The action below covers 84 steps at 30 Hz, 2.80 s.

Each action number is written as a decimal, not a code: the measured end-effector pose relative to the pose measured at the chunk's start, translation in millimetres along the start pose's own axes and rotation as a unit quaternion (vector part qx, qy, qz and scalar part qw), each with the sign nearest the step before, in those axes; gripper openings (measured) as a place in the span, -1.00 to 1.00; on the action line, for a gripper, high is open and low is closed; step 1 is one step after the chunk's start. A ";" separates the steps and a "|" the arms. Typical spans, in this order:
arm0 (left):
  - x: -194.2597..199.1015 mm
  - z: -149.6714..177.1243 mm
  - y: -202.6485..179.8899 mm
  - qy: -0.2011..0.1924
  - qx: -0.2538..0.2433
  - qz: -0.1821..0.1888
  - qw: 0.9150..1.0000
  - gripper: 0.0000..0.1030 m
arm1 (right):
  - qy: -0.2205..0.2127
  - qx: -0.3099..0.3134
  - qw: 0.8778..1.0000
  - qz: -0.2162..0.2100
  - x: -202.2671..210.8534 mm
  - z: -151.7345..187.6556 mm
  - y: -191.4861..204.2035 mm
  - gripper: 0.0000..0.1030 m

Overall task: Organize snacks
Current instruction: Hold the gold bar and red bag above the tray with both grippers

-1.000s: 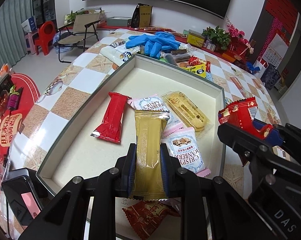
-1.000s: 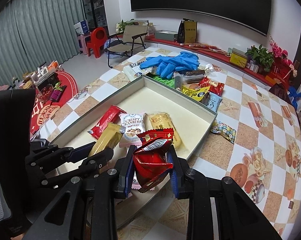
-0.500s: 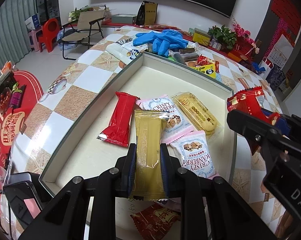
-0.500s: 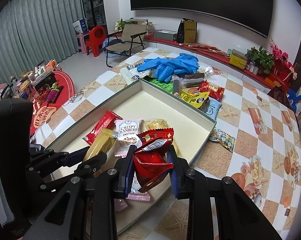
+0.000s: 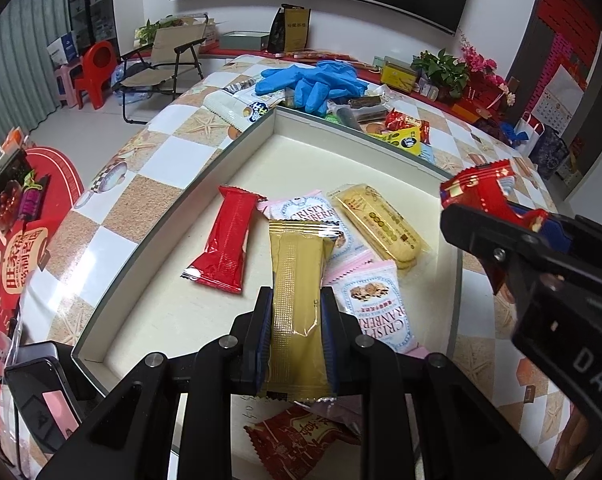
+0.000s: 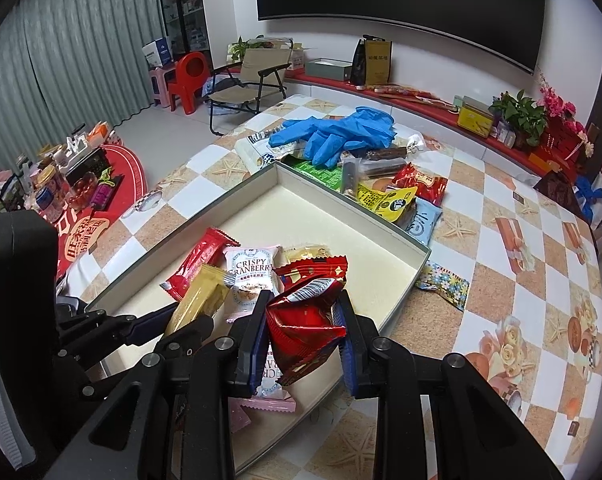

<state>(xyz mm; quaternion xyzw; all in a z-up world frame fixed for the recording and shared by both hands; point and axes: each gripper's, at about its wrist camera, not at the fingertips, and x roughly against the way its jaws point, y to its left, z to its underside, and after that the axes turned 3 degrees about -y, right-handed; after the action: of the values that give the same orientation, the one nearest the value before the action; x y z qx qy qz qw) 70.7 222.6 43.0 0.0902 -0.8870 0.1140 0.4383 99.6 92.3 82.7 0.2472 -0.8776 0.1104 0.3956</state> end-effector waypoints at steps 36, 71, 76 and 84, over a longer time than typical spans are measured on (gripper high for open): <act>-3.3 4.3 5.6 0.009 0.008 -0.008 1.000 -0.53 | 0.018 -0.002 1.000 -0.005 -11.9 -4.0 6.9 -0.38; -10.9 2.4 9.1 0.012 0.011 -0.010 1.000 -0.53 | 0.027 0.002 1.000 -0.005 -22.7 -10.2 11.9 -0.38; -10.9 2.3 9.3 0.013 0.011 -0.011 1.000 -0.53 | 0.024 0.003 1.000 -0.005 -22.3 -11.2 11.1 -0.38; -11.8 2.0 8.7 0.015 0.010 -0.012 1.000 -0.53 | 0.024 0.003 1.000 -0.006 -22.9 -11.8 11.3 -0.38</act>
<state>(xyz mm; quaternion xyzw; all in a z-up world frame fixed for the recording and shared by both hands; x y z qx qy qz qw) 74.0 231.1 31.3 0.1033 -0.8779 0.1195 0.4520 114.3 114.5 73.4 0.2508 -0.8659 0.1167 0.4167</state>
